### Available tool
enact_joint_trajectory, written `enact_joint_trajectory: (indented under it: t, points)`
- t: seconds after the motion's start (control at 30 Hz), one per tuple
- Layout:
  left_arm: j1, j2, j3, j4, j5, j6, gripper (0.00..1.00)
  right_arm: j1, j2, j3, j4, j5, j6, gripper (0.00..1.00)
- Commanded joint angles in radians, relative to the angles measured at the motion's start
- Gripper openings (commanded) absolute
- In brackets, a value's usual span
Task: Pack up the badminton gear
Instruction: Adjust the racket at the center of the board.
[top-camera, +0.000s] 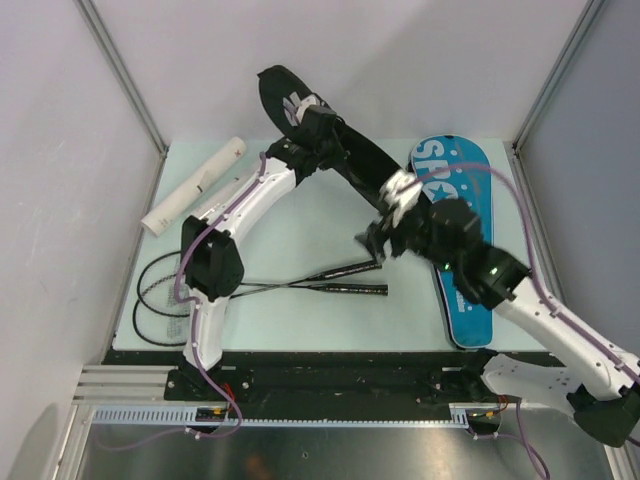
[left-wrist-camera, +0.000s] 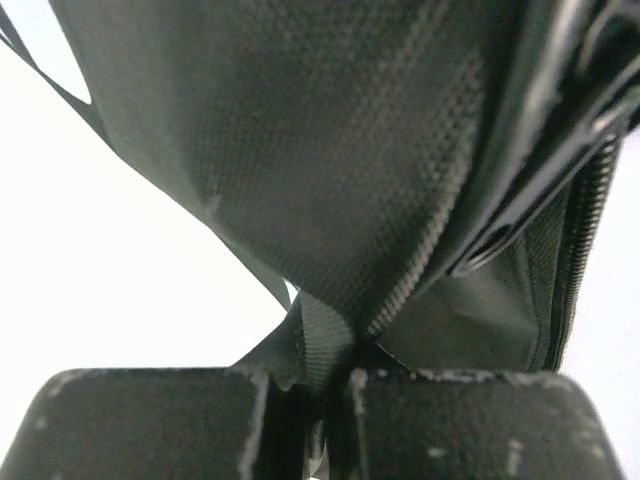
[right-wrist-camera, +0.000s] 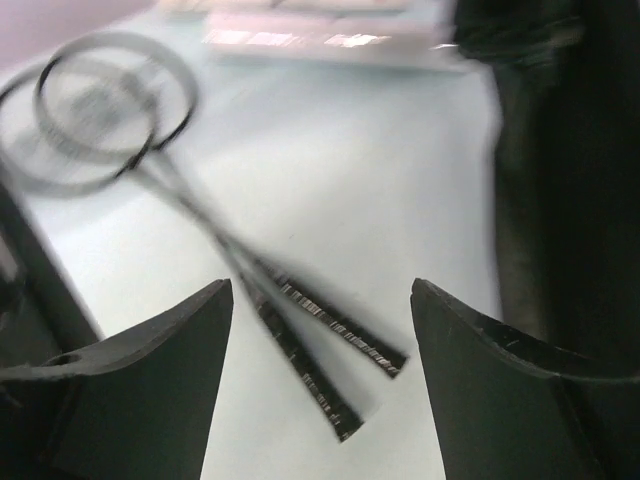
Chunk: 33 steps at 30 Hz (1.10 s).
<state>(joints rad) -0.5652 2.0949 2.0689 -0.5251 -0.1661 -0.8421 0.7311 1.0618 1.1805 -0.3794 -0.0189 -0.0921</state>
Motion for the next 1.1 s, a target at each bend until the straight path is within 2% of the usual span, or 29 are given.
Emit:
enact_joint_trajectory:
  t: [0.0, 0.07, 0.17, 0.27, 0.37, 0.57, 0.67, 0.9, 1.07]
  points:
    - [0.019, -0.050, 0.054, -0.012, -0.067, -0.008, 0.00, 0.103, 0.035, -0.260, 0.227, -0.197, -0.187, 0.75]
    - [0.024, -0.081, 0.036, -0.015, -0.076, 0.032, 0.00, 0.106, 0.101, -0.323, 0.276, -0.257, -0.225, 0.72]
    - [0.039, -0.127, -0.007, -0.018, -0.073, 0.048, 0.00, 0.116, 0.205, -0.386, 0.445, -0.305, -0.296, 0.69]
    - [0.053, -0.160, -0.046, -0.024, -0.052, 0.032, 0.00, 0.117, 0.326, -0.381, 0.549, -0.348, -0.298, 0.64]
    - [0.060, -0.174, -0.061, -0.032, -0.035, 0.028, 0.00, 0.125, 0.438, -0.341, 0.527, -0.357, -0.296, 0.61]
    - [0.062, -0.177, -0.066, -0.035, -0.007, 0.024, 0.01, 0.155, 0.523, -0.335, 0.528, -0.322, -0.308, 0.62]
    - [0.062, -0.176, -0.070, -0.038, -0.012, 0.023, 0.01, 0.181, 0.560, -0.334, 0.548, -0.257, -0.334, 0.66]
    - [0.062, -0.168, -0.079, -0.041, 0.002, 0.018, 0.00, 0.218, 0.645, -0.315, 0.543, -0.089, -0.386, 0.66]
    - [0.064, -0.173, -0.093, -0.042, -0.001, 0.023, 0.00, 0.220, 0.687, -0.312, 0.554, -0.073, -0.391, 0.64]
